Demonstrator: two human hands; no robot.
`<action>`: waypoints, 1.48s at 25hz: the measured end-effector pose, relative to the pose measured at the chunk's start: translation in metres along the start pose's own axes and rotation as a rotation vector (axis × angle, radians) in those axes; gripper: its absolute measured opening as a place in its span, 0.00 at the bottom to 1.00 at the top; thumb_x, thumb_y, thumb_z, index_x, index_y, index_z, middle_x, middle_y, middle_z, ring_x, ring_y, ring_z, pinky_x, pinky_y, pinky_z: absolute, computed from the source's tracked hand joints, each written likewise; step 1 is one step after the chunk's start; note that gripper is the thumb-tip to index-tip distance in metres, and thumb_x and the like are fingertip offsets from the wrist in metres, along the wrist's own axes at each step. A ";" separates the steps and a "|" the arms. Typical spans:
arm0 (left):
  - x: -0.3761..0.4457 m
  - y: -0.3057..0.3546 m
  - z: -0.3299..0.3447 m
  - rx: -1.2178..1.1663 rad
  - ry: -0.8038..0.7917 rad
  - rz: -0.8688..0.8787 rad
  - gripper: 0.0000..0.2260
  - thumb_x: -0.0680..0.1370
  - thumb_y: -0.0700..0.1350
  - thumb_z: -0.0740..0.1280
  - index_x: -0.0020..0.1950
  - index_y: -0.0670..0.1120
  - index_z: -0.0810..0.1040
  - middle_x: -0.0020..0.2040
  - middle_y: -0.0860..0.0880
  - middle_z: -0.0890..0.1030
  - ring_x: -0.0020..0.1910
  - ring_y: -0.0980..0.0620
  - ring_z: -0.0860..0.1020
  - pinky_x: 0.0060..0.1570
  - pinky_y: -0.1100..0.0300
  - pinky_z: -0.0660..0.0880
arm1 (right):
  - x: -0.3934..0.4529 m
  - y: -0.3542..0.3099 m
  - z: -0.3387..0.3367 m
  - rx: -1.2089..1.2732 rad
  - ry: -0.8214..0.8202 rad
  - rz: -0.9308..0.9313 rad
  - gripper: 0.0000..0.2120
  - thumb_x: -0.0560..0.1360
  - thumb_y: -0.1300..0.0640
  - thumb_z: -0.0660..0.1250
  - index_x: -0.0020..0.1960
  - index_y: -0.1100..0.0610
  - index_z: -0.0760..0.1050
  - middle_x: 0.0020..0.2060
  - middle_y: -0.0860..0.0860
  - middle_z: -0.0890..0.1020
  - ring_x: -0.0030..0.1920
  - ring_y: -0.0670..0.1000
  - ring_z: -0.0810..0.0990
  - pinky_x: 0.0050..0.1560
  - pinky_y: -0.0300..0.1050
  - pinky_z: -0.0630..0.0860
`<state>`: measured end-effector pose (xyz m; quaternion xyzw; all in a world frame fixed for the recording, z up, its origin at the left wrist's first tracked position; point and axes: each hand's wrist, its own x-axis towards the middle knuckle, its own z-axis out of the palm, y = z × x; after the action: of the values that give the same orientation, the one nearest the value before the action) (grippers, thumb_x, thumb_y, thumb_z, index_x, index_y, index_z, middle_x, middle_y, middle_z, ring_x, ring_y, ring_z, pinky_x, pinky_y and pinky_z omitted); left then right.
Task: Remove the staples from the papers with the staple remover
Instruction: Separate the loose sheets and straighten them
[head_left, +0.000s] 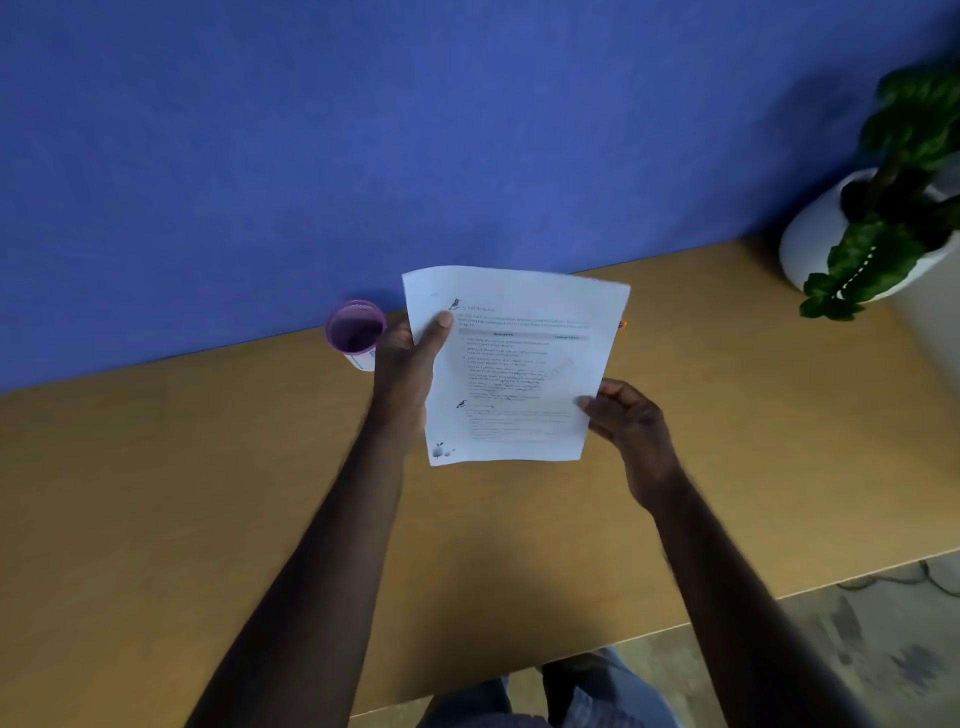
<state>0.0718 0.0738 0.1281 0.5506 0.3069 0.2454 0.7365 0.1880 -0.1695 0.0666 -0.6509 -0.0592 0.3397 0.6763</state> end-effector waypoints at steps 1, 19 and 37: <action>-0.001 0.001 0.000 0.028 -0.024 0.012 0.14 0.80 0.45 0.69 0.60 0.36 0.82 0.59 0.35 0.85 0.58 0.38 0.84 0.57 0.44 0.80 | 0.004 -0.011 0.005 -0.025 -0.023 -0.044 0.09 0.79 0.63 0.73 0.58 0.56 0.83 0.56 0.54 0.88 0.54 0.50 0.86 0.55 0.48 0.80; -0.003 -0.020 -0.009 0.028 -0.009 0.017 0.06 0.80 0.49 0.69 0.54 0.53 0.86 0.53 0.52 0.88 0.51 0.52 0.85 0.48 0.59 0.80 | 0.007 -0.013 0.026 -0.050 0.019 -0.236 0.14 0.83 0.66 0.66 0.68 0.61 0.79 0.61 0.55 0.86 0.62 0.53 0.84 0.57 0.43 0.81; 0.065 -0.096 0.003 0.805 0.152 0.006 0.13 0.84 0.42 0.64 0.39 0.49 0.72 0.31 0.51 0.72 0.31 0.53 0.72 0.32 0.72 0.64 | 0.119 0.020 -0.014 -0.514 0.452 -0.019 0.14 0.78 0.60 0.72 0.63 0.56 0.77 0.59 0.54 0.83 0.49 0.55 0.85 0.46 0.45 0.79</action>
<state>0.1214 0.0910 0.0248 0.7759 0.4302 0.1477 0.4371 0.2787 -0.1192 0.0027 -0.8584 0.0023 0.1546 0.4891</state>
